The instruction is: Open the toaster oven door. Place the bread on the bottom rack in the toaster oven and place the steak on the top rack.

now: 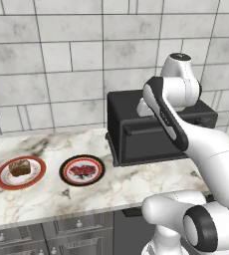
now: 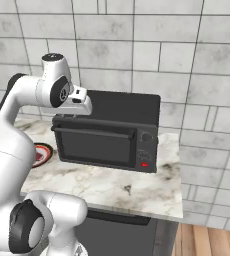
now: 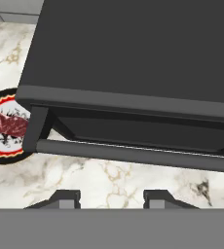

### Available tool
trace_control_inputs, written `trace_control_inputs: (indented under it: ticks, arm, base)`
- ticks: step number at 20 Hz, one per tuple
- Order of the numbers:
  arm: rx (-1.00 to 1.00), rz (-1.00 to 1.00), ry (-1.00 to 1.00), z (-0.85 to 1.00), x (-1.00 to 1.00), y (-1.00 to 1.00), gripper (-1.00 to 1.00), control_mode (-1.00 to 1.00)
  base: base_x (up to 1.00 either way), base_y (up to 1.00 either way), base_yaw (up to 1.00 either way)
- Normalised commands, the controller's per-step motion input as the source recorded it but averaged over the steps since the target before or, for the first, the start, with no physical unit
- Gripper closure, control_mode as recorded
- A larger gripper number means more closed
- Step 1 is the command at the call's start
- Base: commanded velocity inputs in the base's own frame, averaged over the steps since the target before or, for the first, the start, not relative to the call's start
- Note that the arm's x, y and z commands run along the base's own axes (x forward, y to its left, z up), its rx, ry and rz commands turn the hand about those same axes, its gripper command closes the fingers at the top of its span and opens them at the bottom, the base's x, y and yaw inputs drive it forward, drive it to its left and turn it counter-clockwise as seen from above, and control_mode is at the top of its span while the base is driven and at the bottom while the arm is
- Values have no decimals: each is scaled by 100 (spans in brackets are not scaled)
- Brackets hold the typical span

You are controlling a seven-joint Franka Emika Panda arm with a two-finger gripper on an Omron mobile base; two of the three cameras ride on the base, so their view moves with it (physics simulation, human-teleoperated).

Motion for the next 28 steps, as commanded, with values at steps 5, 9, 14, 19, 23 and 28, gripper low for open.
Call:
trace_control_inputs:
  ticks: [5,9,14,19,23,28]
  arm:
    - [0,0,0,0,0,0,-100,100]
    - [0,0,0,0,0,0,-100,100]
    - [0,0,0,0,0,0,-100,100]
    - [0,0,0,0,0,0,-100,100]
    - [0,0,0,0,0,0,-100,100]
    - [0,0,0,0,0,0,-100,100]
  base:
    - [0,0,0]
    - [0,0,0]
    - [-1,0,0]
    - [-22,21,-13]
    - [-22,40,-14]
    - [-41,38,-4]
